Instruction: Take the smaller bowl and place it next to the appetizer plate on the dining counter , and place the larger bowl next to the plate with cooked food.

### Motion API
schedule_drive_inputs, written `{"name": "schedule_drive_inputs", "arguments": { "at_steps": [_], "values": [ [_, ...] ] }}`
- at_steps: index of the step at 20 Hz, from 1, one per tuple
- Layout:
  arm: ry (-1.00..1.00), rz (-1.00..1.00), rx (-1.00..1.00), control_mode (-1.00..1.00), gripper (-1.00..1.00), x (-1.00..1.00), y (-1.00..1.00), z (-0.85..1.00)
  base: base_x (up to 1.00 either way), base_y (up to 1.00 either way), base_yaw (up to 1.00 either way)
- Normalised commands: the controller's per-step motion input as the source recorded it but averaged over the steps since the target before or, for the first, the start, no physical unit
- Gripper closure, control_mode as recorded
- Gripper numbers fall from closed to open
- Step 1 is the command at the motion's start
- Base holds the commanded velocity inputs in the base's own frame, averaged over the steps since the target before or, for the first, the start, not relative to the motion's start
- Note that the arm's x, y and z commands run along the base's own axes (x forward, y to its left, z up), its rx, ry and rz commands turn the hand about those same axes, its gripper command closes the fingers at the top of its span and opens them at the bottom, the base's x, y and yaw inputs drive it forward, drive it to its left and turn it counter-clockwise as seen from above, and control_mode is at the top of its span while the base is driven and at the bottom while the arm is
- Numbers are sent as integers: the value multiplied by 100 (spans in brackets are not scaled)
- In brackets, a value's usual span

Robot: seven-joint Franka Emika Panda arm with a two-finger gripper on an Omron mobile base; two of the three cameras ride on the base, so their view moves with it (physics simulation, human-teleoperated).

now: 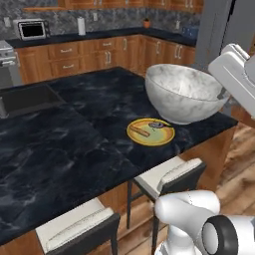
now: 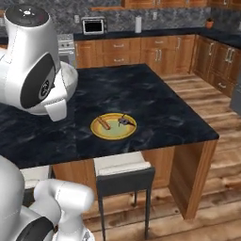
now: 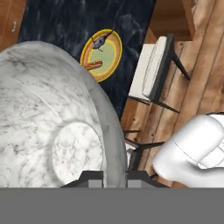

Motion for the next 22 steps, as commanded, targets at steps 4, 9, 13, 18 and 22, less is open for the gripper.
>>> {"name": "schedule_drive_inputs", "arguments": {
  "at_steps": [4, 9, 13, 18, 22],
  "values": [
    [0, 0, 0, 100, 100, 0, 0, 0, 100, -25, 33],
    [0, 0, 0, 100, 100, 0, 0, 0, 80, -57, 39],
    [0, 0, 0, 100, 100, 0, 0, 0, 61, -82, 37],
    [0, 0, 0, 100, 100, 0, 0, 0, 4, -100, 17],
    [0, 0, 0, 100, 100, 0, 0, 0, 45, -62, 8]
  ]
}}
